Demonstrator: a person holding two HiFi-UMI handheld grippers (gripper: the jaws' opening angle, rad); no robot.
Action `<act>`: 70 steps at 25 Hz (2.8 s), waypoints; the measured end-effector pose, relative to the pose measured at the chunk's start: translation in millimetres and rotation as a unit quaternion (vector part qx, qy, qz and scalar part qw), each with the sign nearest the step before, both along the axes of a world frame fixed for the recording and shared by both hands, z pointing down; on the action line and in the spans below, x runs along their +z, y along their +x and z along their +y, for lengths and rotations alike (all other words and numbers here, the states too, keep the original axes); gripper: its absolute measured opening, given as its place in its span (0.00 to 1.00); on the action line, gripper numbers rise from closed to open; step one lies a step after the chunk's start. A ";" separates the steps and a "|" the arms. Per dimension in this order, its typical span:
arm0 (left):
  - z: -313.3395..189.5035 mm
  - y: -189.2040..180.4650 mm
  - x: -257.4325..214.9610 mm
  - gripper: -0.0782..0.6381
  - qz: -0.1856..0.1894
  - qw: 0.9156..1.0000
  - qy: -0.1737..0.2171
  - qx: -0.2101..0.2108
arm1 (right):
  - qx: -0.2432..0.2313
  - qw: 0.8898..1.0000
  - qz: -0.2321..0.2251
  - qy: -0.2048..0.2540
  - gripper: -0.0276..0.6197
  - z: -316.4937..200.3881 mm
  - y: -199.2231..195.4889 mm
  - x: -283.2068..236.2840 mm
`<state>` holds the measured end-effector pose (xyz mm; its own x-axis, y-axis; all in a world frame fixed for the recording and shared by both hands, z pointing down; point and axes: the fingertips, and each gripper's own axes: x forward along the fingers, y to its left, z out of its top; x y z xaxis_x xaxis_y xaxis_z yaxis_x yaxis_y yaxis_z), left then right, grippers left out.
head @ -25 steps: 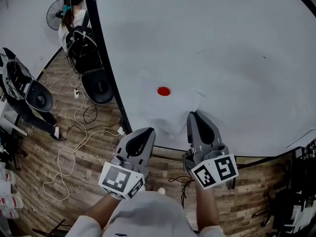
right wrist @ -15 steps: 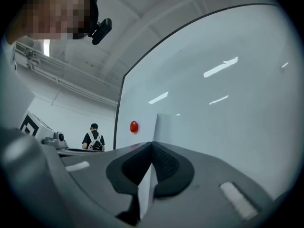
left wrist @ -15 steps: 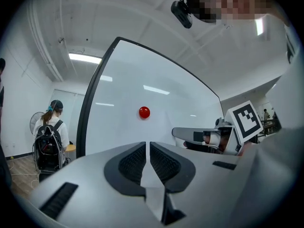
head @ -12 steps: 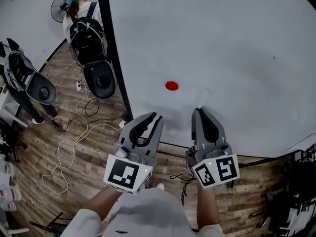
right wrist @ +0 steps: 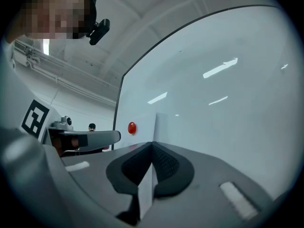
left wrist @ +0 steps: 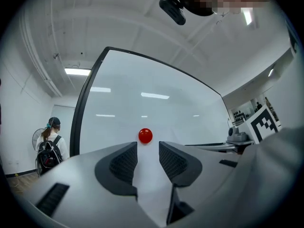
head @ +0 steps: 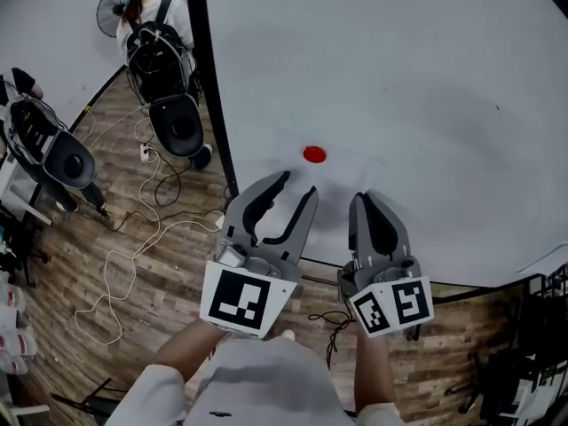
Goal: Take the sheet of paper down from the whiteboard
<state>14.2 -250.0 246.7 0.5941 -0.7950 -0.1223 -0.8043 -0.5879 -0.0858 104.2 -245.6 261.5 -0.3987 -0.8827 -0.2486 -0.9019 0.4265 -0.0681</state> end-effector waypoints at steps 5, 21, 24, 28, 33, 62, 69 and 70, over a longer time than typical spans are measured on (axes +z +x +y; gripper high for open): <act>-5.0 2.9 -13.7 0.30 0.011 1.000 0.013 -0.019 | -0.002 1.000 -0.004 0.000 0.06 0.6 -1.2 0.0; -22.5 7.9 -26.1 0.31 0.024 0.997 0.027 -0.073 | -0.013 1.000 0.001 0.000 0.06 2.1 -3.2 -1.3; -27.7 10.5 -25.6 0.31 0.023 0.995 0.026 -0.094 | -0.018 1.000 0.002 0.000 0.06 1.3 -1.2 -0.6; -32.6 16.1 -26.8 0.30 0.029 0.993 0.024 -0.115 | -0.022 1.000 0.000 -0.001 0.06 -2.2 6.4 -1.7; -31.3 16.1 -27.3 0.29 0.040 0.991 0.024 -0.127 | -0.026 1.000 -0.008 0.000 0.06 1.1 6.3 -0.4; 0.8 -1.9 -12.3 0.28 0.046 0.996 -0.005 -0.072 | 0.031 0.999 -0.018 0.008 0.06 24.2 35.3 2.7; 3.4 -1.3 14.5 0.28 0.034 0.997 -0.032 -0.056 | 0.072 0.997 -0.015 -0.001 0.06 30.7 61.4 10.6; 4.8 -2.6 18.2 0.28 0.033 0.997 -0.032 -0.054 | 0.080 0.997 -0.013 -0.002 0.06 33.9 64.7 12.6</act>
